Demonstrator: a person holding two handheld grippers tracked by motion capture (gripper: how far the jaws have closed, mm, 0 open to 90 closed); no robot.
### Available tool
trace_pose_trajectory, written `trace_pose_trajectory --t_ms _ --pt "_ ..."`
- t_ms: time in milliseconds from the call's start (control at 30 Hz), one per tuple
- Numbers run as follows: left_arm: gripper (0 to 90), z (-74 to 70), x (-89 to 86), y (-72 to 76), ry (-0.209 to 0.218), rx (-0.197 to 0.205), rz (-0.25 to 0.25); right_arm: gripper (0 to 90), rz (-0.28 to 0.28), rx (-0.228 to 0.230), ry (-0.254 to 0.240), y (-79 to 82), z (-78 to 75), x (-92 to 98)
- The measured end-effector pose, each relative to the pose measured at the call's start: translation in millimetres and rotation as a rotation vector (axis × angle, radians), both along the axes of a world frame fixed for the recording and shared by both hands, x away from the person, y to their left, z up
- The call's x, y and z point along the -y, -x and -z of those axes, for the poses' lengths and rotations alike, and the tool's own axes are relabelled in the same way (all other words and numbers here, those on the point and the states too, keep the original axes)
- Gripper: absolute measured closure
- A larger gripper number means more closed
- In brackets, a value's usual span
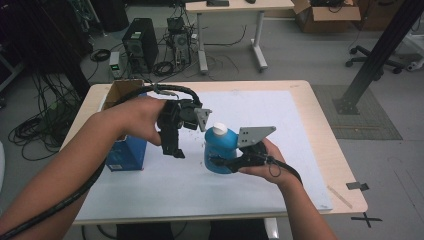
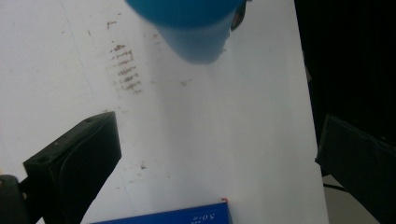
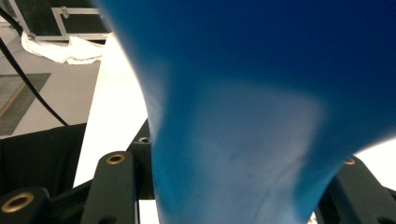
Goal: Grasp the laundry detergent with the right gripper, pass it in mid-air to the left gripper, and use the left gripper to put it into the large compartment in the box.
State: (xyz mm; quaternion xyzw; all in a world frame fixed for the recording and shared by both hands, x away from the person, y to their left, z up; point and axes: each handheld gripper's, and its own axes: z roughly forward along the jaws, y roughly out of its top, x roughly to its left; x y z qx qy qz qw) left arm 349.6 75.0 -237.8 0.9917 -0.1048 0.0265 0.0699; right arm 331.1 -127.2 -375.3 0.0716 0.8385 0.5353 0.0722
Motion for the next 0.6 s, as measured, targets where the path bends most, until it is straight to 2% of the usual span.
trace_pose_trajectory --t_ms 433,600 --pt "0.3 2.5 10.1 -1.9 -0.028 -0.011 -0.001 45.0 -0.036 0.003 0.022 -5.3 8.8 -25.3" --pt "0.4 2.7 11.1 -1.6 -0.022 -0.004 0.009 45.0 -0.042 0.003 0.023 -5.7 10.4 -31.2"
